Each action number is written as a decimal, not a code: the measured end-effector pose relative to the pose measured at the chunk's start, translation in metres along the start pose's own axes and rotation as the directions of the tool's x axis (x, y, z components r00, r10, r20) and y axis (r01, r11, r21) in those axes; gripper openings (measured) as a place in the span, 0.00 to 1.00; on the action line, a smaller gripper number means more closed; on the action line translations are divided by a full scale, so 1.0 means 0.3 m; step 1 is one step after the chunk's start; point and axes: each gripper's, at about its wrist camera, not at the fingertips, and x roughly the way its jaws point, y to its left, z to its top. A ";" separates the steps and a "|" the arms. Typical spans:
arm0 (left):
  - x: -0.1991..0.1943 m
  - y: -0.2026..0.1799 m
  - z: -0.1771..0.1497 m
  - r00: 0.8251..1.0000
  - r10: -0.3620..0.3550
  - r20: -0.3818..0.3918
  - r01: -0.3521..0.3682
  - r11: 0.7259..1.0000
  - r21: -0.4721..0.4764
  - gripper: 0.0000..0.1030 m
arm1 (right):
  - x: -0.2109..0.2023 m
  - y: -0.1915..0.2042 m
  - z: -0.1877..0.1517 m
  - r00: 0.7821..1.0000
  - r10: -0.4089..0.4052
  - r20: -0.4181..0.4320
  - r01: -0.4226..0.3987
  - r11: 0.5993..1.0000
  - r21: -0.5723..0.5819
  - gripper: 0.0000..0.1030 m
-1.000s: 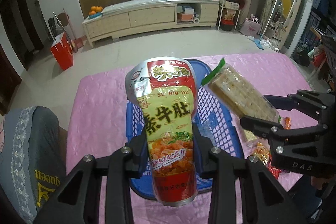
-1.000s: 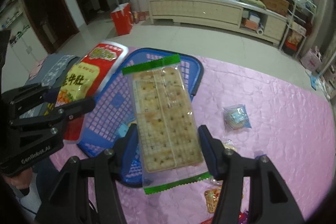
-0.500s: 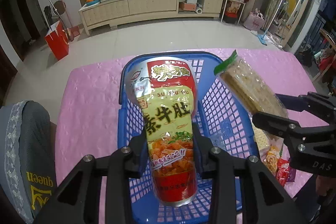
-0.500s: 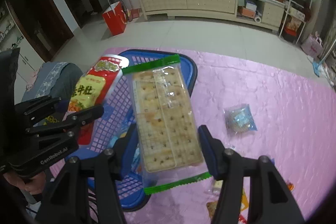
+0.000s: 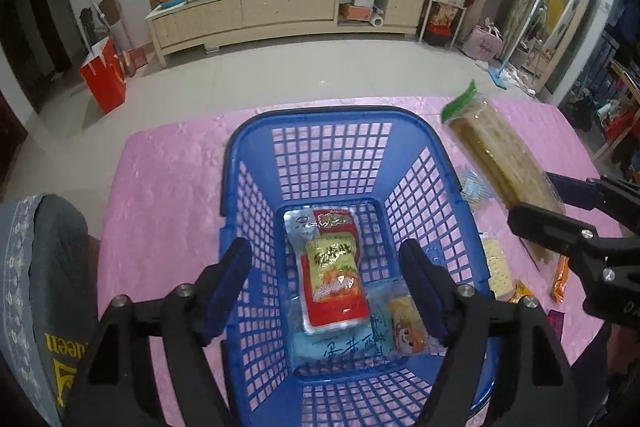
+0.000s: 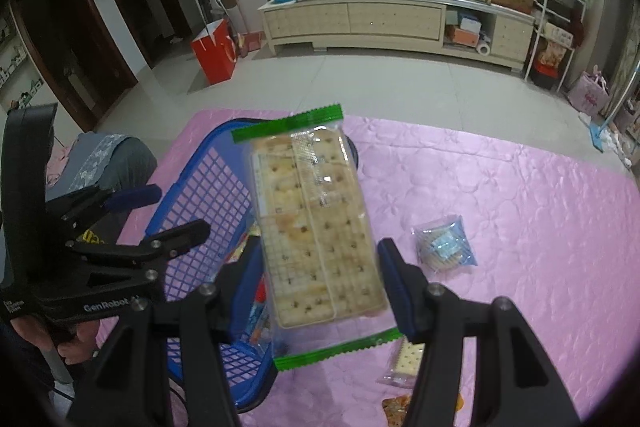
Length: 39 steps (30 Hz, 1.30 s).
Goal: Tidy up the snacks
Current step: 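Carry the pouch and cracker pack over the blue basket, then open the left tool to drop the pouch while the right tool releases the crackers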
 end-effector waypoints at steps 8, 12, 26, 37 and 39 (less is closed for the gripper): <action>-0.096 0.062 -0.064 0.999 0.012 0.036 -0.011 0.999 -0.043 0.72 | -0.039 0.070 -0.007 1.000 0.026 0.008 -0.026 0.999 -0.036 0.60; -0.151 0.083 -0.098 0.998 0.022 0.053 -0.020 0.999 -0.048 0.72 | -0.048 0.128 -0.010 0.999 0.047 0.005 -0.046 0.997 -0.065 0.60; -0.237 0.203 -0.264 0.997 0.072 0.042 -0.066 0.991 -0.116 0.72 | 0.084 0.354 -0.092 0.994 0.031 -0.106 -0.070 0.921 -0.382 0.60; -0.201 0.216 -0.347 0.999 0.053 0.000 -0.052 0.991 -0.125 0.72 | 0.181 0.385 -0.132 0.975 0.012 -0.223 -0.123 0.863 -0.490 0.60; -0.195 0.218 -0.348 0.999 0.051 -0.004 -0.051 0.991 -0.124 0.72 | 0.188 0.389 -0.130 0.973 0.009 -0.230 -0.125 0.859 -0.497 0.60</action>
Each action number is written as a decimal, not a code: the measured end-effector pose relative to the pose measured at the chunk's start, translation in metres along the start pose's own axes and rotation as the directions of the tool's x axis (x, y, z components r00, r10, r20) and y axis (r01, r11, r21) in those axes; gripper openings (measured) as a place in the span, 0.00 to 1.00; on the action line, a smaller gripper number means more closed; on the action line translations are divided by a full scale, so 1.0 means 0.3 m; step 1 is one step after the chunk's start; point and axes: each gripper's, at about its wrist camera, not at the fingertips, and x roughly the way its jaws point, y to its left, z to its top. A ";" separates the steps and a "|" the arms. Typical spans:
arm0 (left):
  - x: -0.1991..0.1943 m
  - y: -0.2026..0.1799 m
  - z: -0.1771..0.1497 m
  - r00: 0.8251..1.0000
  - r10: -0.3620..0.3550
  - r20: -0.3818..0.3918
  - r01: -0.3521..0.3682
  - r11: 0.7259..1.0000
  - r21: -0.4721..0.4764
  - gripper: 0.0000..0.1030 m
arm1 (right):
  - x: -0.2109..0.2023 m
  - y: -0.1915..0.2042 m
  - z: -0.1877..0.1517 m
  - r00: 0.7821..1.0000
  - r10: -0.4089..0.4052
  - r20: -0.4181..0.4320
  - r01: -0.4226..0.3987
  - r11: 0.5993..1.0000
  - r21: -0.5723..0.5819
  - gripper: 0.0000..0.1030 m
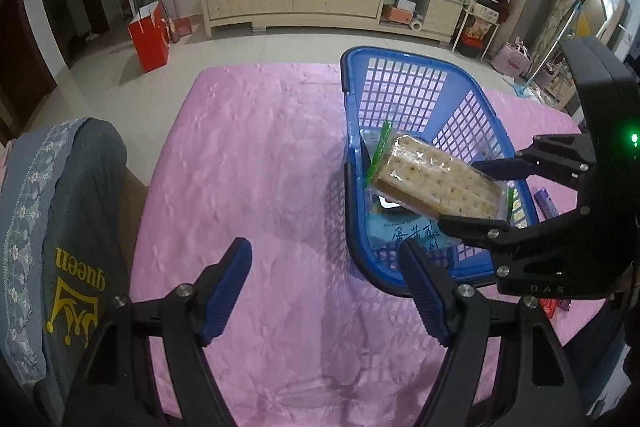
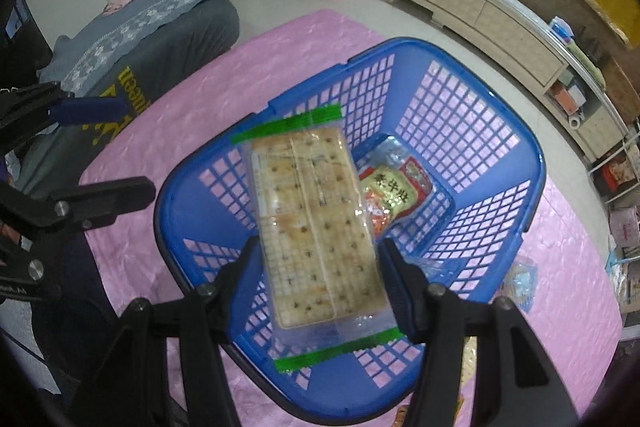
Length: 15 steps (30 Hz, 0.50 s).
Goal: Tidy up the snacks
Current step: 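Open the left tool to drop the pouch while the right tool releases the crackers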
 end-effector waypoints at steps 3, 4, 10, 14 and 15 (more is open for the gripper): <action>-0.002 -0.002 -0.002 1.000 -0.006 0.002 0.006 1.000 -0.006 0.72 | 0.015 0.001 0.006 1.000 0.015 -0.020 -0.016 1.000 -0.012 0.61; -0.005 -0.007 -0.005 1.000 -0.010 0.003 0.010 1.000 -0.004 0.72 | 0.022 0.005 0.007 0.999 0.022 -0.032 -0.023 1.000 -0.016 0.61; -0.029 -0.047 -0.010 1.000 -0.016 0.016 0.016 1.000 0.023 0.72 | -0.012 0.004 -0.005 0.999 0.040 -0.030 -0.041 0.999 -0.015 0.80; -0.055 -0.073 -0.018 0.999 -0.016 0.028 0.015 1.000 0.024 0.72 | -0.081 -0.005 -0.023 1.000 0.008 0.009 -0.008 1.000 -0.006 0.82; -0.064 -0.080 -0.021 0.999 -0.018 0.033 0.017 1.000 0.026 0.72 | -0.104 -0.009 -0.031 1.000 -0.004 0.018 0.004 1.000 0.002 0.82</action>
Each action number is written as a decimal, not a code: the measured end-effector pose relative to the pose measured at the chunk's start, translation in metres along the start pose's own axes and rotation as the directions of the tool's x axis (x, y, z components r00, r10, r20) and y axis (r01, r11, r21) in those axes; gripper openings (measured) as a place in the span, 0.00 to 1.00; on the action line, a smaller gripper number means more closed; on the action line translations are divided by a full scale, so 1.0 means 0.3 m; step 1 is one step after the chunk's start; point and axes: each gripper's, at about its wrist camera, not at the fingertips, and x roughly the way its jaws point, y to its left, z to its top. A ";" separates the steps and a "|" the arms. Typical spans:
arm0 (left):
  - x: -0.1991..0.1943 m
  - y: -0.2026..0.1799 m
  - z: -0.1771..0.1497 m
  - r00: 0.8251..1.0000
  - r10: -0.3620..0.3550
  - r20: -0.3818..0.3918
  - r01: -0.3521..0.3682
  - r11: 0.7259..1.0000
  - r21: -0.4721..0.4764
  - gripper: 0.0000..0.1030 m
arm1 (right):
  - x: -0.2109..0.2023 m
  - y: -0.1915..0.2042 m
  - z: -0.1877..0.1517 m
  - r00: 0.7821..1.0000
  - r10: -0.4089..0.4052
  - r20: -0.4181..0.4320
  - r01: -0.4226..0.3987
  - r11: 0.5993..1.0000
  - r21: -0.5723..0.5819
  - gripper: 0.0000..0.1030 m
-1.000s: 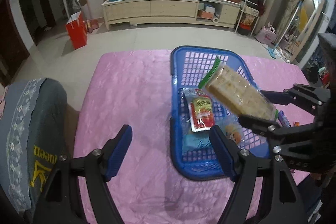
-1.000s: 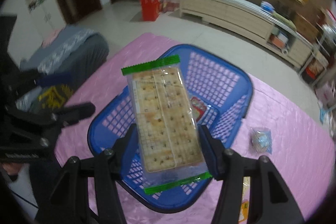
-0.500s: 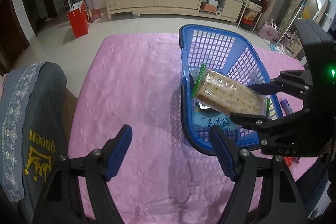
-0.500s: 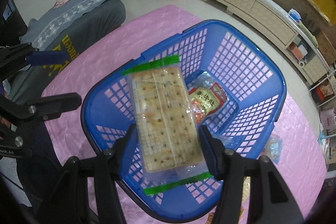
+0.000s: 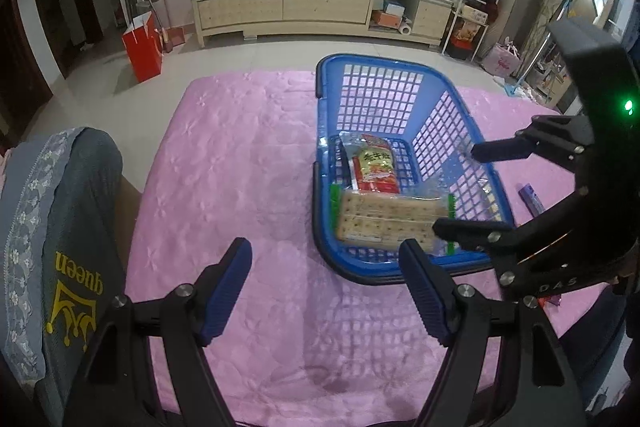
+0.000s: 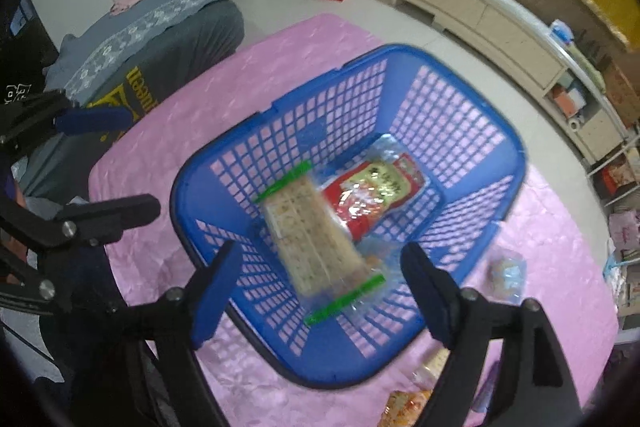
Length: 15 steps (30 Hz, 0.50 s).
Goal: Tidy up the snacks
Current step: 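Open the left tool to drop the pouch while the right tool releases the crackers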
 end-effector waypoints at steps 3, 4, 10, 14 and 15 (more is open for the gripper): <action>-0.036 -0.029 -0.002 1.000 -0.003 0.025 0.003 1.000 0.004 0.72 | -0.066 -0.022 -0.026 0.999 -0.019 0.031 0.018 0.999 0.034 0.82; -0.056 -0.046 -0.003 0.999 -0.006 0.045 0.005 1.000 0.010 0.72 | -0.081 -0.028 -0.034 0.999 -0.022 0.038 0.020 0.999 0.044 0.82; -0.127 -0.141 -0.008 0.995 -0.022 0.100 0.017 0.998 0.055 0.72 | -0.208 -0.081 -0.121 0.995 -0.057 0.079 0.047 0.991 0.121 0.82; -0.165 -0.223 -0.008 0.990 -0.056 0.128 0.045 0.995 0.087 0.72 | -0.295 -0.125 -0.215 0.990 -0.079 0.117 0.055 0.979 0.195 0.82; -0.171 -0.240 -0.008 0.989 -0.065 0.134 0.053 0.994 0.092 0.72 | -0.312 -0.136 -0.239 0.989 -0.082 0.125 0.054 0.976 0.212 0.82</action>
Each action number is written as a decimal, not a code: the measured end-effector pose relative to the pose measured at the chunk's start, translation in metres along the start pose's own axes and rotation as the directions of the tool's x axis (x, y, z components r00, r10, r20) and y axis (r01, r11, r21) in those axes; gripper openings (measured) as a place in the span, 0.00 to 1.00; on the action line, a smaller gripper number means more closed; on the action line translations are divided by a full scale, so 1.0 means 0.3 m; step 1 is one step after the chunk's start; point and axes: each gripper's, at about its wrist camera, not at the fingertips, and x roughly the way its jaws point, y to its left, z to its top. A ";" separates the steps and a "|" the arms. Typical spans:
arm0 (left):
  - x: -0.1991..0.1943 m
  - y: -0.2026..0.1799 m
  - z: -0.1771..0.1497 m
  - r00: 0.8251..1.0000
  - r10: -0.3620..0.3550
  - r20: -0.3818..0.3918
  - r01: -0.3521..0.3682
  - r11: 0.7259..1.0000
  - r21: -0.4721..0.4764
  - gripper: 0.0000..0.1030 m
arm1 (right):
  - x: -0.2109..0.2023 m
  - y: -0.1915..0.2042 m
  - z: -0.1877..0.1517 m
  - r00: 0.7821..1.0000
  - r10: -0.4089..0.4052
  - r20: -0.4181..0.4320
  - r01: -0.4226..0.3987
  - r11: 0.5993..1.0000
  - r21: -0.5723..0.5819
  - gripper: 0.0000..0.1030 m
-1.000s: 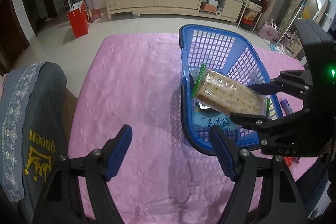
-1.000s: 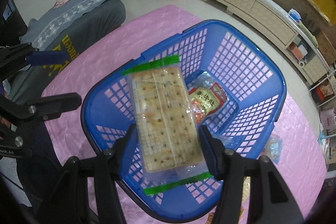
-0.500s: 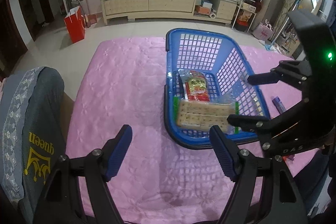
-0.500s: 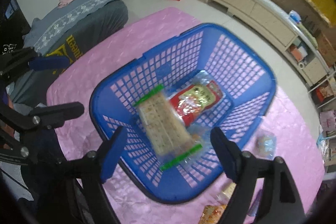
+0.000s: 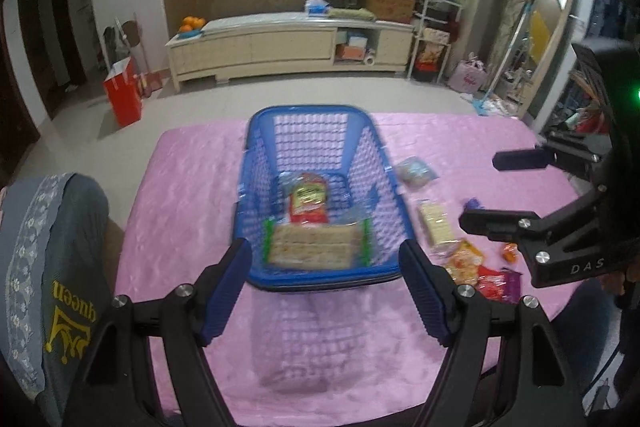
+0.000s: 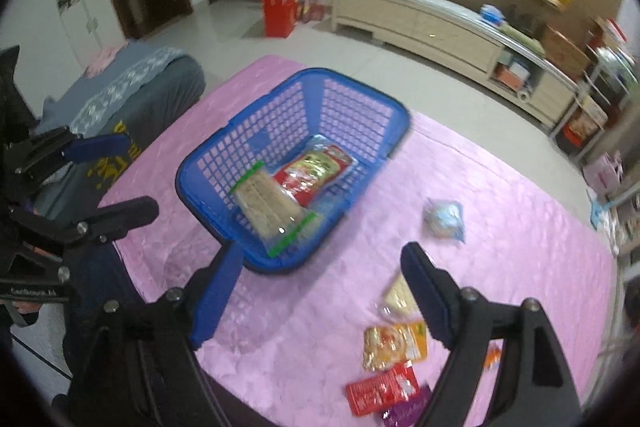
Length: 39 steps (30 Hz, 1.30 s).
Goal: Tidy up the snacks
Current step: 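Open the left tool to drop the pouch while the right tool releases the crackers, then move both tools back over the remaining snacks on the table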
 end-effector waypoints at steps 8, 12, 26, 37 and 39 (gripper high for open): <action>0.021 -0.183 0.009 0.999 -0.041 0.029 0.039 0.998 0.040 0.72 | -0.110 -0.165 -0.167 0.997 -0.073 -0.004 0.073 0.988 0.137 0.82; 0.055 -0.282 0.001 0.998 -0.068 0.007 0.067 0.994 0.088 0.72 | -0.140 -0.231 -0.239 0.995 -0.102 -0.013 0.102 0.976 0.191 0.82; 0.224 -0.531 -0.045 0.990 -0.109 -0.086 0.124 0.974 0.191 0.72 | -0.128 -0.429 -0.525 0.992 -0.103 -0.071 0.123 0.914 0.386 0.82; 0.437 -0.658 -0.188 0.957 -0.116 -0.265 0.178 0.959 0.222 0.72 | -0.038 -0.506 -0.731 0.984 -0.117 -0.135 0.170 0.844 0.509 0.82; 0.475 -0.681 -0.218 0.949 -0.109 -0.295 0.184 0.953 0.240 0.78 | -0.018 -0.512 -0.763 0.986 -0.104 -0.134 0.160 0.833 0.529 0.82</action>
